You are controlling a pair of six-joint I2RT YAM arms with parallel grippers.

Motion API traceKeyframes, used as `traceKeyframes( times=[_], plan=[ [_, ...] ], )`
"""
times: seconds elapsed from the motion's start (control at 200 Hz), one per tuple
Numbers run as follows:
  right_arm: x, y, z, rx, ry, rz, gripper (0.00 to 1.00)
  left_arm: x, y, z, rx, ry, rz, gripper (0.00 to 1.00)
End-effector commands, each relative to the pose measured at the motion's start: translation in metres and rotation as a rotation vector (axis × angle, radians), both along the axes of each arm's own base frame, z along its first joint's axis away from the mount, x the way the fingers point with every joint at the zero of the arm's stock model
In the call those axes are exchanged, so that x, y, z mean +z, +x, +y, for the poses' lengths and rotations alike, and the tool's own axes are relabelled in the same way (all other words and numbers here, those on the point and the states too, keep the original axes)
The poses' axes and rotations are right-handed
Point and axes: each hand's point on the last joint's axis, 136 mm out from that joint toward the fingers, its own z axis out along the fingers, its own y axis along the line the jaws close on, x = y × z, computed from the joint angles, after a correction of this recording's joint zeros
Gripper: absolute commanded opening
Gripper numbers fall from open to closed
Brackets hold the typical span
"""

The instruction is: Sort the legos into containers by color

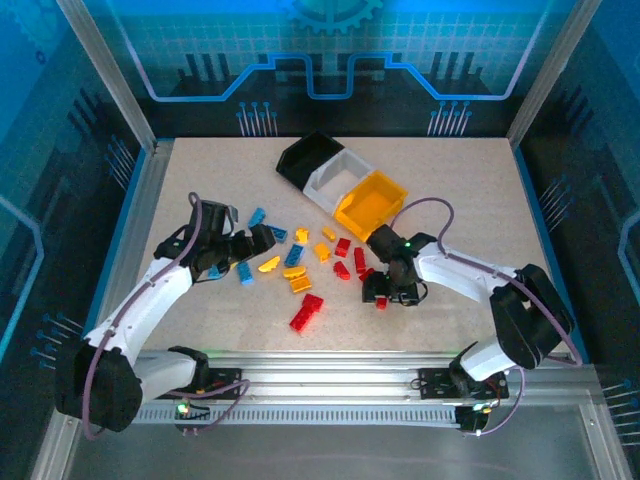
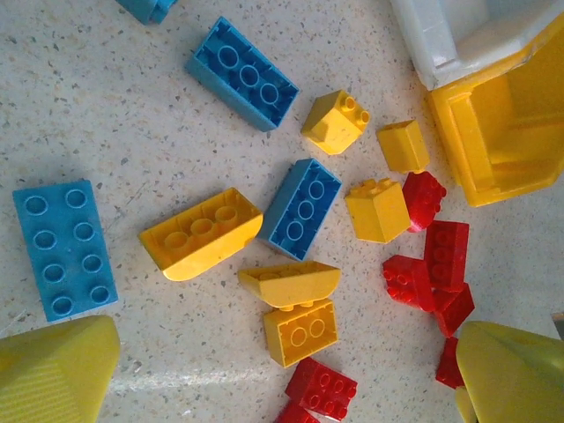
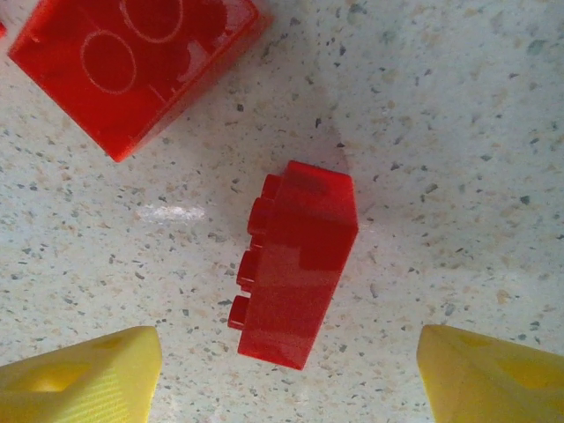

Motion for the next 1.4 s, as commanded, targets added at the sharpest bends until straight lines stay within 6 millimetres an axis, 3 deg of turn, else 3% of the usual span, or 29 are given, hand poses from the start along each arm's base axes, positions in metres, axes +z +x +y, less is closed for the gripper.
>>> traceKeyframes(
  times=[0.0,0.385,0.775,1.206,1.391],
  plan=[
    [-0.006,0.001,0.0,-0.003,-0.036,0.002,0.73,-0.003,-0.009,-0.002,-0.005,-0.01,0.022,0.99],
    [-0.021,0.022,0.001,0.006,-0.11,-0.008,0.56,-0.001,-0.012,0.001,-0.009,0.007,0.025,0.99],
    [-0.021,0.022,-0.006,0.004,-0.119,-0.013,0.37,-0.004,-0.013,0.002,-0.001,0.008,0.026,0.99],
    [0.008,0.024,-0.029,-0.053,-0.103,-0.099,0.19,-0.01,0.001,-0.005,-0.009,-0.013,0.033,0.99],
    [0.053,0.039,-0.03,-0.102,-0.022,-0.177,0.19,-0.007,0.01,-0.01,-0.032,-0.016,0.031,0.99]
  ],
)
